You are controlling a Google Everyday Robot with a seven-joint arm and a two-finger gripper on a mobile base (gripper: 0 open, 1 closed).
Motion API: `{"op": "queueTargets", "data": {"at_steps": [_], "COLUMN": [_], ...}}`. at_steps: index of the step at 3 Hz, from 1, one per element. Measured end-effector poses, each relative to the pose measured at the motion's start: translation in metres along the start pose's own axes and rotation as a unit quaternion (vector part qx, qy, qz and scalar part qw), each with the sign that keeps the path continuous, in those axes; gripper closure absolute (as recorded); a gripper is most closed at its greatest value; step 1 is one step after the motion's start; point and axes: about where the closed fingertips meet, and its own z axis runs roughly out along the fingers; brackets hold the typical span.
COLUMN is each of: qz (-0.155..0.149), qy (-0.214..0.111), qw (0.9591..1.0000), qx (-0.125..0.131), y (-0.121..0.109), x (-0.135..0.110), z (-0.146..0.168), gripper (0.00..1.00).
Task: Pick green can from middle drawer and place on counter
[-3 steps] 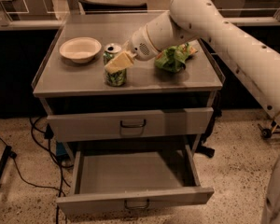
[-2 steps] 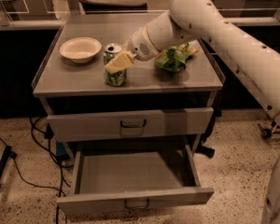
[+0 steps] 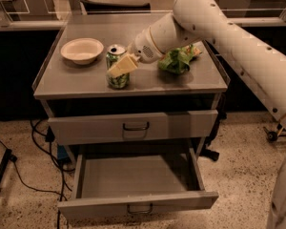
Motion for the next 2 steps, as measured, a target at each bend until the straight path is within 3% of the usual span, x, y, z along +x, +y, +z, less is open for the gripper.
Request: {"op": "queueTargets", "data": {"at_steps": [1,2], "qz": [0.0,0.0], "qy": [0.0,0.0], "qw": [1.0,1.0], "qx": [0.0,0.0], "y": [0.0,0.0], "x": [0.0,0.0], "z": [0.0001,0.0001], "gripper": [0.0,0.0]}}
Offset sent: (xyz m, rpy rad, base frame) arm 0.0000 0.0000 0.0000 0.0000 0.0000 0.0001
